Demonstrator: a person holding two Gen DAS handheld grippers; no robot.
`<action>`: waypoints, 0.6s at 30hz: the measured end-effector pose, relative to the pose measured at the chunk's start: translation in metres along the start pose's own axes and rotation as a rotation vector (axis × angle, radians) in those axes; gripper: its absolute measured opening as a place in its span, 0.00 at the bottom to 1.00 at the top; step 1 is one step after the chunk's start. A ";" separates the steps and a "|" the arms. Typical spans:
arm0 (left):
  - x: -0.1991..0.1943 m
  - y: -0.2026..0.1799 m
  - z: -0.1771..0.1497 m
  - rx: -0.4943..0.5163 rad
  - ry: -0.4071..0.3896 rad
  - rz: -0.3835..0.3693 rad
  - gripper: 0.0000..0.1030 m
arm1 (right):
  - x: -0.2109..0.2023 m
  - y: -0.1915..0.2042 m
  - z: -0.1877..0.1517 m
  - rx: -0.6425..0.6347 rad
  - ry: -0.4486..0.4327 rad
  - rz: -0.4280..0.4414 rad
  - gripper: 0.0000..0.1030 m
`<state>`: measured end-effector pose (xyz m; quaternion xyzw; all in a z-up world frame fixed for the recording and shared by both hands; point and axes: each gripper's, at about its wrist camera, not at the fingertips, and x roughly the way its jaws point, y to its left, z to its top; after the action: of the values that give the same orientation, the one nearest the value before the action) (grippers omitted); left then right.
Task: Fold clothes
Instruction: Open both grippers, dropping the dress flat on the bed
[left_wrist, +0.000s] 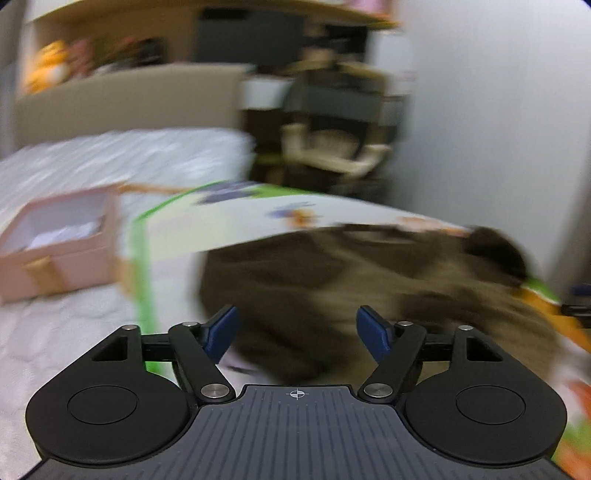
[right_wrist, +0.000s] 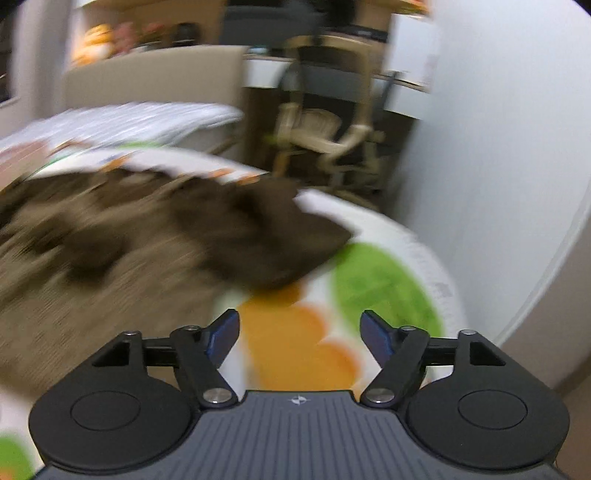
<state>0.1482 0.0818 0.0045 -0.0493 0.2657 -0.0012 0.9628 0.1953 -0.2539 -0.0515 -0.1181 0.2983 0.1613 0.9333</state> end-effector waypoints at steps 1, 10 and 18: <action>-0.005 -0.021 -0.003 0.043 0.000 -0.061 0.81 | -0.008 0.010 -0.005 -0.013 -0.005 0.019 0.75; 0.035 -0.174 -0.064 0.492 0.101 -0.178 0.61 | -0.050 0.047 -0.013 0.011 -0.080 0.127 0.81; 0.057 -0.164 -0.025 0.458 0.042 -0.120 0.12 | -0.061 0.078 -0.042 -0.166 -0.059 0.128 0.83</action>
<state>0.1882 -0.0857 -0.0308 0.1548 0.2748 -0.1196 0.9414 0.0975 -0.2092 -0.0588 -0.1708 0.2632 0.2483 0.9165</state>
